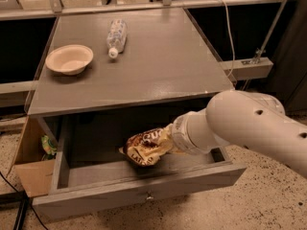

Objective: Pick brown chip bag from top drawer and place on counter

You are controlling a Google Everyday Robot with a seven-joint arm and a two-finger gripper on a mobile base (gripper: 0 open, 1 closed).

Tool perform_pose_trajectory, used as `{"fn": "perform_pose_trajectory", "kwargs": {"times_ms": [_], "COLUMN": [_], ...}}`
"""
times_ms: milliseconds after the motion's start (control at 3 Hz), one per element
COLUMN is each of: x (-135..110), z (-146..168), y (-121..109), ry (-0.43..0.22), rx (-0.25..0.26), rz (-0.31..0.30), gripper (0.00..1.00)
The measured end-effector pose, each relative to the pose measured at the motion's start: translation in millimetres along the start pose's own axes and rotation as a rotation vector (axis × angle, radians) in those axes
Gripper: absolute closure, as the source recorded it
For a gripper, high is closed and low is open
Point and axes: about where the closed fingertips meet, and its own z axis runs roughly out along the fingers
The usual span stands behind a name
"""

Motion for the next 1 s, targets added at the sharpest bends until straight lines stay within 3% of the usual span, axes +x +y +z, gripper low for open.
{"fn": "perform_pose_trajectory", "kwargs": {"times_ms": [667, 1000], "x": [-2.2, -0.7], "z": [-72.2, -105.1], "y": [-42.8, -70.4], "ry": [0.097, 0.141], "rx": [-0.004, 0.042], "rz": [-0.082, -0.121], "gripper": [1.0, 1.0]}}
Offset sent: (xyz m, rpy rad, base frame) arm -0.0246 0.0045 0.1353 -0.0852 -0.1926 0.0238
